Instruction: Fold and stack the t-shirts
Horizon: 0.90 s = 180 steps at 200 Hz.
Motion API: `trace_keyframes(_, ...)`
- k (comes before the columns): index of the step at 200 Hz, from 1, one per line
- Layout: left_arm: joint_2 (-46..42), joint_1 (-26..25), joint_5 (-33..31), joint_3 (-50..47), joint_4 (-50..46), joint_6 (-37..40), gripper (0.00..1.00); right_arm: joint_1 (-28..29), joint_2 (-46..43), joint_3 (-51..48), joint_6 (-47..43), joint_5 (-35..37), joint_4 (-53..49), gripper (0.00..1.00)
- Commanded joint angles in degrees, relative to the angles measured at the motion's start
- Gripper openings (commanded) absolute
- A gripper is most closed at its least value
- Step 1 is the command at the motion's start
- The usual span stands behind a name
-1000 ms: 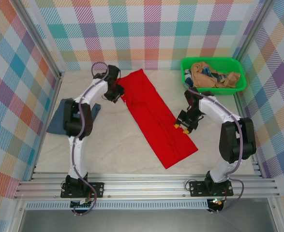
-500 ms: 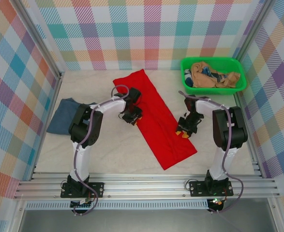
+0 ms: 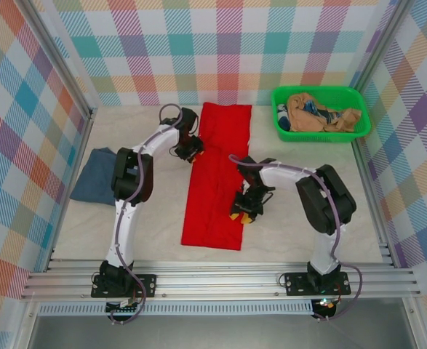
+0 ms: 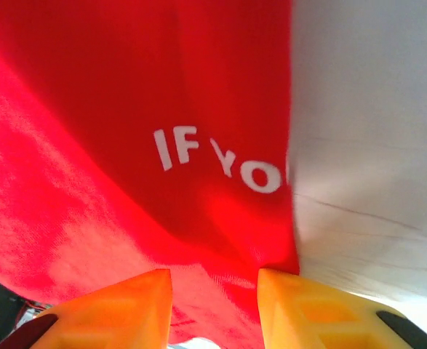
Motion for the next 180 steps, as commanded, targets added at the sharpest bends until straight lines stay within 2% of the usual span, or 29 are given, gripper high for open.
trace_keyframes(1,2.4,2.2,-1.4,4.5,-4.4,7.1,0.33,-0.1,1.3,4.1,2.6,2.6,-3.0,0.37)
trace_keyframes(17,-1.6,2.0,-3.3,3.2,-5.8,7.9,0.35,-0.2,-0.4,5.0,1.0,9.9,-8.3,0.37)
trace_keyframes(31,-8.4,1.7,-5.3,-2.2,-6.2,8.0,0.38,0.1,-4.8,1.9,0.9,11.7,-8.2,0.41)
trace_keyframes(43,-15.1,1.4,-6.1,-8.8,-7.3,8.1,0.39,0.7,-8.6,-1.8,1.8,9.7,-6.8,0.44)
trace_keyframes(63,-28.8,0.6,-4.8,-26.2,-7.2,9.8,0.40,3.2,-11.6,-6.4,4.6,4.8,-4.3,0.43)
trace_keyframes(87,-43.6,-0.7,2.1,-47.1,-5.7,14.1,0.41,8.4,-12.0,-9.1,10.7,0.5,0.8,0.43)
trace_keyframes(106,-51.5,-1.4,7.1,-59.9,-3.3,16.2,0.43,10.9,-10.3,-12.7,18.6,-2.6,9.3,0.43)
trace_keyframes(129,-55.3,-3.1,9.2,-68.5,1.7,16.8,0.44,13.7,-8.5,-14.2,26.0,-0.6,14.7,0.43)
trace_keyframes(152,-53.8,-5.4,11.0,-71.3,6.3,16.7,0.46,14.7,-8.1,-16.8,32.4,1.2,19.8,0.43)
trace_keyframes(180,-53.0,-5.5,11.4,-74.2,9.7,17.4,0.46,14.9,-8.4,-18.6,36.0,2.6,22.3,0.41)
